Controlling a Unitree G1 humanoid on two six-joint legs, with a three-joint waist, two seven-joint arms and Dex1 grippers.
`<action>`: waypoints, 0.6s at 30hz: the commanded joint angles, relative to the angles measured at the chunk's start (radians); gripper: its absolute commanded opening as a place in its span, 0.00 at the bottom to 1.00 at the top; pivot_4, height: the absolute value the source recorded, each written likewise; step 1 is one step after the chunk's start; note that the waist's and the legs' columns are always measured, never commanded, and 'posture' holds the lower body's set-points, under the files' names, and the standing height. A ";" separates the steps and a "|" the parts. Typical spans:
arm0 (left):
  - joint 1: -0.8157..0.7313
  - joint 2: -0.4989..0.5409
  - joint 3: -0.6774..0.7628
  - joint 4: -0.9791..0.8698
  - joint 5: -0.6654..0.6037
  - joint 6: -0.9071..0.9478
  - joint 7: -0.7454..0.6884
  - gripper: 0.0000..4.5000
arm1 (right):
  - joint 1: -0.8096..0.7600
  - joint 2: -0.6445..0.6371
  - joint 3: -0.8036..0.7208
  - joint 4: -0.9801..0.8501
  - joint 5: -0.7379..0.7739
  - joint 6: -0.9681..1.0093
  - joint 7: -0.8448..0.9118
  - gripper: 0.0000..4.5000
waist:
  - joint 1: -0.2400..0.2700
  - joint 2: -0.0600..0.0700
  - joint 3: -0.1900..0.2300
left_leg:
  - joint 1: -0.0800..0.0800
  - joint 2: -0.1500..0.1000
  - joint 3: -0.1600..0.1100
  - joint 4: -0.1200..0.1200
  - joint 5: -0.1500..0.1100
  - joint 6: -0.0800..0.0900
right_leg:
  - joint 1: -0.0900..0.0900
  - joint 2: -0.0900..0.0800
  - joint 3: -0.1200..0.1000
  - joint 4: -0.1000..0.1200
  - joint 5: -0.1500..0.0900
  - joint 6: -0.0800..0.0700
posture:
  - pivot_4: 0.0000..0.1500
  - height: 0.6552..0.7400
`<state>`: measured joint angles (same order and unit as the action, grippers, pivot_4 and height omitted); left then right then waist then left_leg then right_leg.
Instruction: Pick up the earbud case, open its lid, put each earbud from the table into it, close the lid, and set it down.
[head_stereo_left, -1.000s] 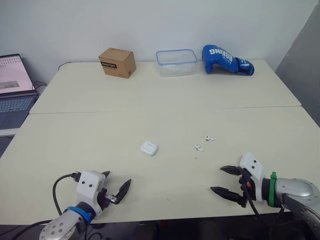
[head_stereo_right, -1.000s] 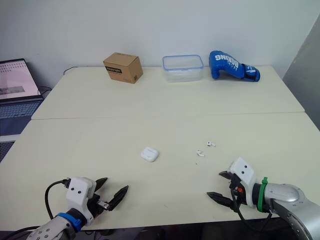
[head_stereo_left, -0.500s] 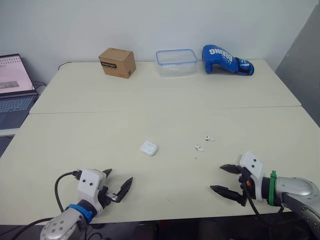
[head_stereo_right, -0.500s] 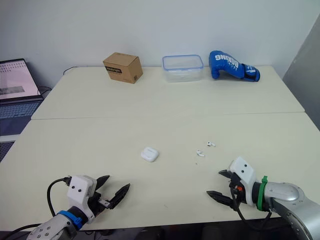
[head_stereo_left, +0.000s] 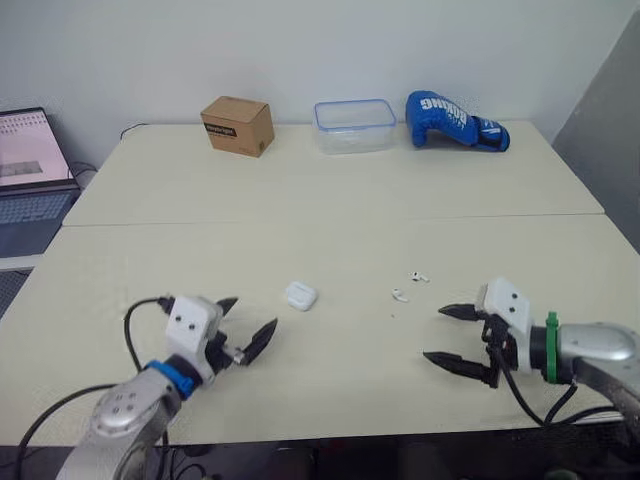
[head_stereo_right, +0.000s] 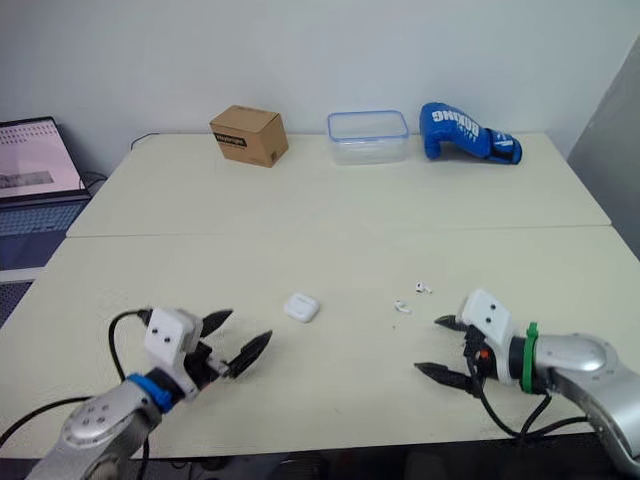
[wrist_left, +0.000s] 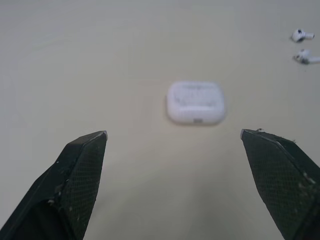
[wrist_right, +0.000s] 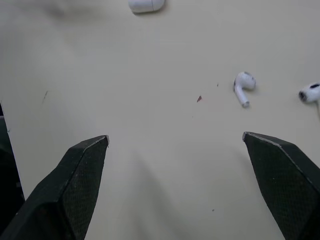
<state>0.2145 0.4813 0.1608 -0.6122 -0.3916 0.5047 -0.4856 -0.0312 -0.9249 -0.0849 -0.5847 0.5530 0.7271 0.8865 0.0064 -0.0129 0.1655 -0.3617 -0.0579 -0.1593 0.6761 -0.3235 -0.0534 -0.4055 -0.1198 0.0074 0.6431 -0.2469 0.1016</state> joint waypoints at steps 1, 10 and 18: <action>-0.053 -0.018 -0.057 0.037 0.028 -0.016 0.012 0.99 | -0.091 -0.042 -0.008 0.038 -0.005 -0.061 0.079 1.00 | -0.004 0.000 0.000 | 0.000 0.000 0.000 0.000 0.000 0.000 | 0.000 0.000 0.000 0.000 0.000 0.000 | 1.00 0.89; -0.159 -0.087 -0.195 0.219 0.149 -0.125 0.037 0.99 | -0.261 -0.071 0.063 0.122 -0.049 -0.124 0.178 1.00 | -0.006 0.000 0.000 | -0.001 0.000 0.000 0.000 0.000 -0.001 | -0.001 0.000 0.000 -0.001 0.000 0.000 | 1.00 0.89; -0.187 -0.153 -0.260 0.293 0.234 -0.160 0.092 0.99 | -0.283 -0.080 0.058 0.129 -0.056 -0.125 0.213 1.00 | -0.005 0.000 0.000 | -0.001 -0.001 0.000 0.000 0.001 -0.002 | -0.001 -0.001 0.000 -0.001 0.000 0.000 | 1.00 0.89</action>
<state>0.0286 0.3333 -0.0949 -0.3060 -0.1752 0.3741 -0.4037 -0.2976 -0.9882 -0.0086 -0.4438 0.4930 0.6182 1.0877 0.0012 -0.0131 0.1656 -0.3624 -0.0586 -0.1597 0.6760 -0.3225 -0.0555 -0.4064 -0.1206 0.0075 0.6426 -0.2469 0.1016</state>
